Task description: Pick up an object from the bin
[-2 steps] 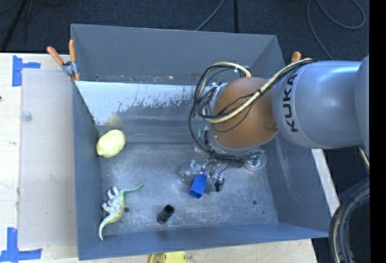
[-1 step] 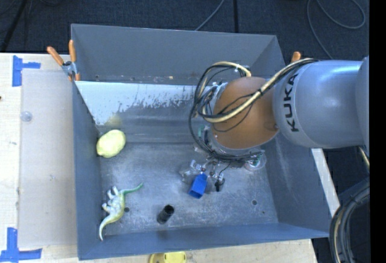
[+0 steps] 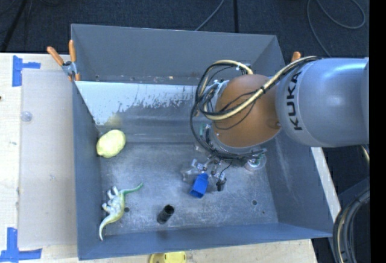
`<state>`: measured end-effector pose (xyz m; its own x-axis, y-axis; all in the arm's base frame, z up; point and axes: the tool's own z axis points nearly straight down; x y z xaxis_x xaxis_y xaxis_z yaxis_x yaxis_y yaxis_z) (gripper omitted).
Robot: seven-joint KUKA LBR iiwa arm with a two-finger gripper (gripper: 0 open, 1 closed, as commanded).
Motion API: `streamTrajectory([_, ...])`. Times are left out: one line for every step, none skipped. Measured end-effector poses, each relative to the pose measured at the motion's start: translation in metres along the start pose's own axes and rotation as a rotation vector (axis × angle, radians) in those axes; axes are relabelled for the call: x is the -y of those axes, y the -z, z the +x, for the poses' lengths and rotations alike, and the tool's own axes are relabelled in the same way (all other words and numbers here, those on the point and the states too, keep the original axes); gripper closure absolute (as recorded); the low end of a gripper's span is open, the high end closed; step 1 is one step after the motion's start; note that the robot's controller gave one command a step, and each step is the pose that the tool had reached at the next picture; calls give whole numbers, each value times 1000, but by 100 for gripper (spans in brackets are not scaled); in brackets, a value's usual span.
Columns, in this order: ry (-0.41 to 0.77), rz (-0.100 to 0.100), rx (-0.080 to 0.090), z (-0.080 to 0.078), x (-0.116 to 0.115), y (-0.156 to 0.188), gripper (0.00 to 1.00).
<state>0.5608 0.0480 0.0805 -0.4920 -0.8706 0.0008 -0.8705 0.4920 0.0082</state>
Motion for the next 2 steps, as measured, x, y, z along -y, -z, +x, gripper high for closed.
streamTrajectory([-1, 0, 0, 0, 0, 17, 100])
streamTrajectory([-3, 2, 2, -1, 0, 32, 100])
